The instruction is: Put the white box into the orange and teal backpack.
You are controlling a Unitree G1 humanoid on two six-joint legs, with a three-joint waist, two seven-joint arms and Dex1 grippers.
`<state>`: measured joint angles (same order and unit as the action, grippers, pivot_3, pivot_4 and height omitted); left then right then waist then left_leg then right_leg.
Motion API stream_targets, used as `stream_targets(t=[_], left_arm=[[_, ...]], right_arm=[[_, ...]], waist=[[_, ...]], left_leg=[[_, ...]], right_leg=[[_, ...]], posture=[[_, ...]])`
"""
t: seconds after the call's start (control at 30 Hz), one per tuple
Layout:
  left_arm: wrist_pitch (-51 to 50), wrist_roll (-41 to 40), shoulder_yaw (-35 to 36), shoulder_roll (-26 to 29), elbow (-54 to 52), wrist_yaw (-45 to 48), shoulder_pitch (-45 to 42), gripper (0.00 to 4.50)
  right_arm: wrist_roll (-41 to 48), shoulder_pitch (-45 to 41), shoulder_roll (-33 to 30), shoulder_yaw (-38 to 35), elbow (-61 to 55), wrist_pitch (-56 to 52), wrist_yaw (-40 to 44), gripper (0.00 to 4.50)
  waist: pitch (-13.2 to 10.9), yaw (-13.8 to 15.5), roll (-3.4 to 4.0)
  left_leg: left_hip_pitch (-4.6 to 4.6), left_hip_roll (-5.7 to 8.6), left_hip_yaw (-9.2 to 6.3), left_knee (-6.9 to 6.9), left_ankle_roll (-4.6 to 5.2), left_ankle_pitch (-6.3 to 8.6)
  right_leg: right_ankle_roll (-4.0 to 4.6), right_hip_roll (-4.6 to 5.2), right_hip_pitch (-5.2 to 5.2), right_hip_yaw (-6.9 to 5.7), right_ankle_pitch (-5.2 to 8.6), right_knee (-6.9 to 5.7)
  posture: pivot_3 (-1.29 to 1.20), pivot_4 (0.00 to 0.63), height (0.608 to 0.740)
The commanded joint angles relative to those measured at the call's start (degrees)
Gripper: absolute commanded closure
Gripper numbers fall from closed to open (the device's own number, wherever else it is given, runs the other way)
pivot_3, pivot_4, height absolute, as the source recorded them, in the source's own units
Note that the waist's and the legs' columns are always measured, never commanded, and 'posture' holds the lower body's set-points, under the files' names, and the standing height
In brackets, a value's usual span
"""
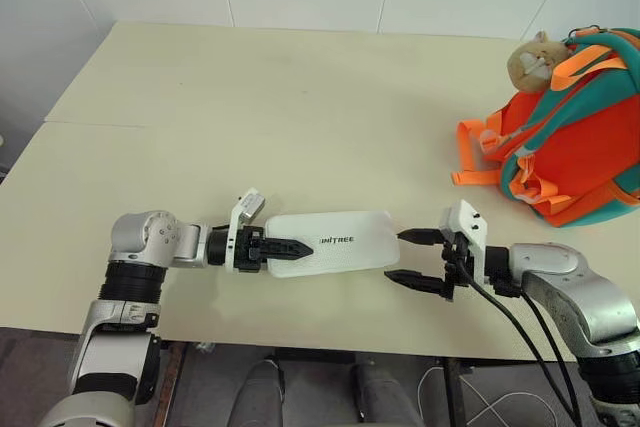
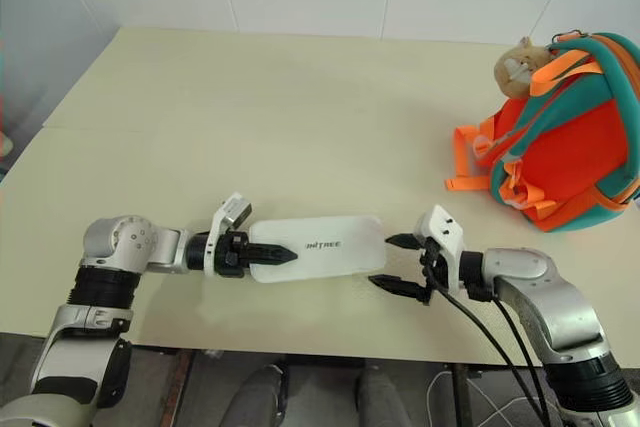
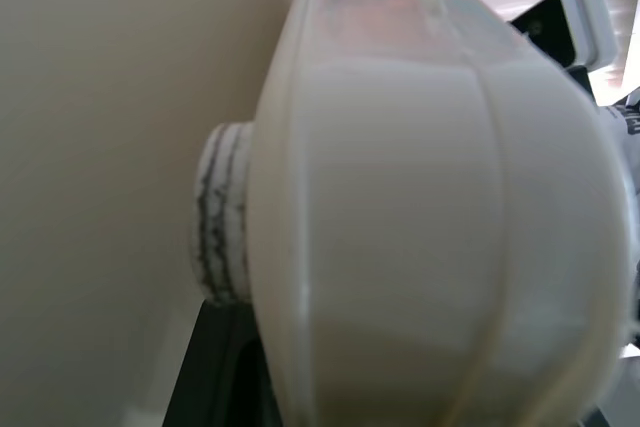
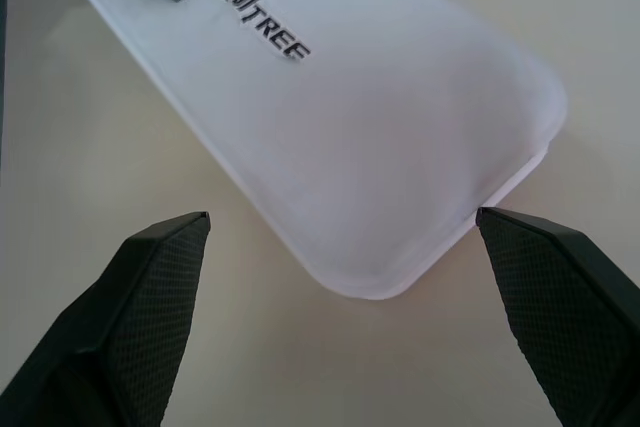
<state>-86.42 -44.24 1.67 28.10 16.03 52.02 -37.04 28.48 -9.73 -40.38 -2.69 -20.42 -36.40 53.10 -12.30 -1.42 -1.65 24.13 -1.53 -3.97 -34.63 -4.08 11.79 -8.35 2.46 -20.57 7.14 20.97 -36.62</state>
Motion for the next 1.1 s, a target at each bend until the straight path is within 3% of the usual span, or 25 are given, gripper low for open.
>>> stream_targets(t=[0.03,0.27,0.43,0.63,0.7,0.87,0.97,1.1], left_arm=[[4.19,0.82,2.65,-1.52,-1.43,-2.86,0.7,3.24],[18.66,3.9,8.07,-1.42,7.78,-3.83,-4.7,3.24],[23.35,5.87,8.32,-0.21,13.16,-2.17,-7.43,3.24],[23.81,5.65,8.46,-0.22,11.05,-1.74,-6.75,3.24],[22.83,4.69,9.11,-0.03,7.6,-2.28,-5.02,3.24],[20.24,2.16,13.53,-0.19,1.75,-5.28,-1.35,3.24],[18.37,-0.15,17.89,-0.89,-3.94,-8.71,3.59,3.24],[16.31,-3.13,21.9,-2.62,-10.88,-12.9,8.8,3.24]], right_arm=[[2.01,2.73,2.55,-7.37,-5.81,-0.76,-7.68,0.0],[-0.39,8.01,7.8,-24.44,-15.11,-4.47,-27.83,0.0],[-4.64,2.68,11.9,-29.4,-15.89,-7.25,-43.0,0.0],[-7.2,-9.34,14.21,-20.58,-2.48,-3.43,-43.49,0.0],[-10.36,-15.02,13.99,-17.86,7.0,0.03,-44.4,0.0],[-16.01,-24.45,13.22,-14.05,25.0,9.8,-44.81,0.0],[-20.54,-31.6,13.74,-12.74,38.21,17.16,-49.16,0.0],[-22.66,-35.22,15.49,-11.24,43.77,21.35,-51.54,0.0]], waist=[[0.0,0.04,0.0],[-0.01,-0.15,0.0],[-0.01,-0.37,0.0],[-0.01,-0.47,0.0],[-0.01,-0.58,0.01],[-0.02,-0.67,0.01],[-0.02,-1.02,0.01],[-0.02,-1.87,0.01]], left_leg=[[0.0,0.0,-0.01,-0.04,0.0,0.0],[0.01,0.01,-0.09,-0.03,-0.08,-0.08],[0.0,0.01,-0.04,0.16,-0.13,-0.12],[0.03,-0.01,-0.01,0.49,-0.22,-0.28],[0.09,-0.01,0.04,0.56,-0.21,-0.29],[0.18,-0.03,0.21,0.62,-0.21,-0.3],[0.18,-0.06,0.25,0.59,-0.22,-0.31],[0.15,-0.09,0.31,0.52,-0.22,-0.31]], right_leg=[[0.0,0.0,0.0,-0.01,0.0,-0.01],[0.02,-0.02,-0.08,-0.08,0.0,-0.21],[0.07,-0.02,-0.17,-0.04,0.03,-0.21],[0.16,-0.04,-0.45,-0.03,0.07,-0.35],[0.18,-0.03,-0.57,0.0,0.09,-0.41],[0.2,-0.04,-0.84,0.17,0.1,-0.54],[0.22,-0.06,-0.9,0.18,0.12,-0.67],[0.22,-0.07,-0.91,0.27,0.12,-0.81]], posture=[[0.0,0.15,0.74],[0.0,0.15,0.74],[0.0,0.15,0.74],[0.0,0.15,0.74],[0.0,0.15,0.74],[0.0,0.15,0.74],[0.0,0.15,0.74],[0.0,0.15,0.74]])
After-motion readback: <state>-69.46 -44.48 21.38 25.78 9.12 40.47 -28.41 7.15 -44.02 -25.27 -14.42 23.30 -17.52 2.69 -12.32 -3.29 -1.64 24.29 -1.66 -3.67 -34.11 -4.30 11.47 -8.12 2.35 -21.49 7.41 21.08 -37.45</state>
